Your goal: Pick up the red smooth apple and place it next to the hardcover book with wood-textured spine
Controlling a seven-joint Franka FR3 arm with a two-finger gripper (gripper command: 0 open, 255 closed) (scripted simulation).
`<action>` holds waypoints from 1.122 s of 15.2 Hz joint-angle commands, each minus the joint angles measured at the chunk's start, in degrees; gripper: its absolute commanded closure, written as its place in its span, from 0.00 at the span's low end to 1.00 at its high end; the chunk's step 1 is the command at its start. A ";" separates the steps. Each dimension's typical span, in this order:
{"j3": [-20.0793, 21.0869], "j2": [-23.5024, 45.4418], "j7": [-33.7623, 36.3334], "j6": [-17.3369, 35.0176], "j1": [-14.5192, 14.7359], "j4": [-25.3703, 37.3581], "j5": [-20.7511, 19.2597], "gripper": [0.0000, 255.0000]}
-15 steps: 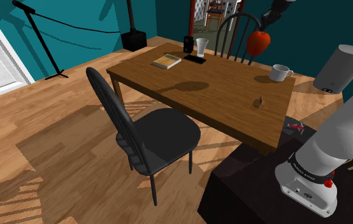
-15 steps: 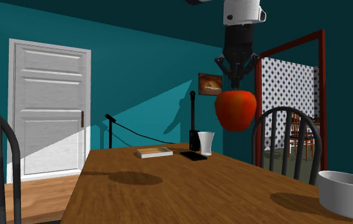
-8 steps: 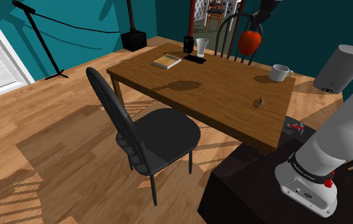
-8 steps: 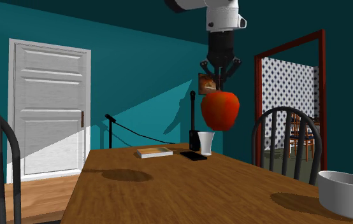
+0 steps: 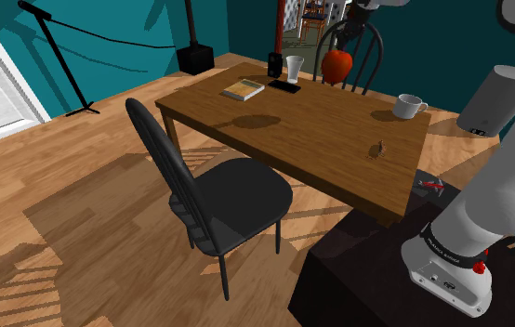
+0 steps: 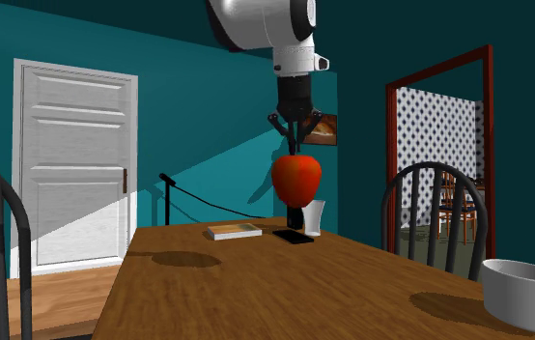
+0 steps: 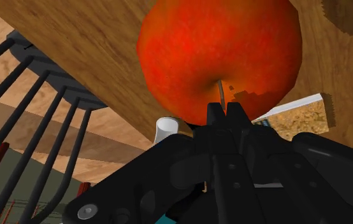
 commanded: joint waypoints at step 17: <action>5.46 27.50 16.15 -2.94 6.02 29.51 1.38 1.00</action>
